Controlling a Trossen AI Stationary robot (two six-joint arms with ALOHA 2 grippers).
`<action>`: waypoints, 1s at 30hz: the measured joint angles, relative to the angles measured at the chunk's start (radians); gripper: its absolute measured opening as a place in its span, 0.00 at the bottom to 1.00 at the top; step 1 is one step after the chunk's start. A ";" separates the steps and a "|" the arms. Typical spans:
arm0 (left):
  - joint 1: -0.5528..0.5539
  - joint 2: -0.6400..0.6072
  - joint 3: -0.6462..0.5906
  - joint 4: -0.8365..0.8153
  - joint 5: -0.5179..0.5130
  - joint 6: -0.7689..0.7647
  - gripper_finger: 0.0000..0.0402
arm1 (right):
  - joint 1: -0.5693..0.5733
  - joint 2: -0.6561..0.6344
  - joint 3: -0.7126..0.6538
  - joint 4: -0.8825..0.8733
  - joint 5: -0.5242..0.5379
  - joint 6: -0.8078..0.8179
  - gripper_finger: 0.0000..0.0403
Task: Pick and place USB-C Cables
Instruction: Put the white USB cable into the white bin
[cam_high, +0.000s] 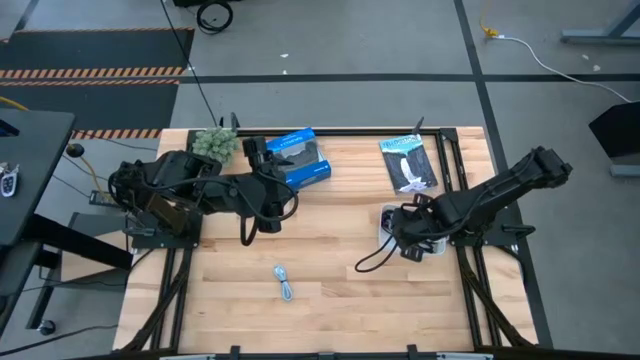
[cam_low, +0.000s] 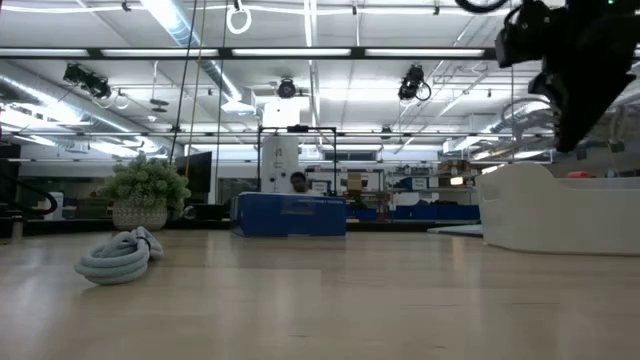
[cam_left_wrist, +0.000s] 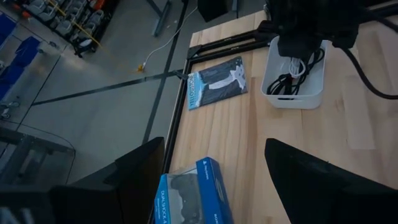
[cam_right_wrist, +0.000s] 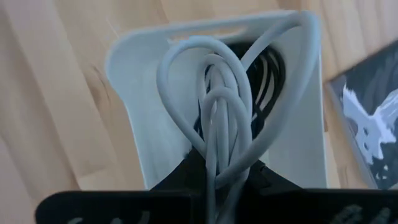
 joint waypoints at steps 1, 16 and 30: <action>0.000 0.000 0.000 0.000 0.000 0.000 0.71 | -0.004 0.000 -0.011 0.000 -0.004 0.000 0.10; 0.001 0.000 0.000 0.000 0.000 0.005 0.71 | -0.078 0.002 -0.169 0.168 -0.053 -0.073 0.10; 0.000 0.000 0.000 0.001 0.011 0.006 0.71 | -0.117 0.000 -0.325 0.382 -0.075 -0.132 0.10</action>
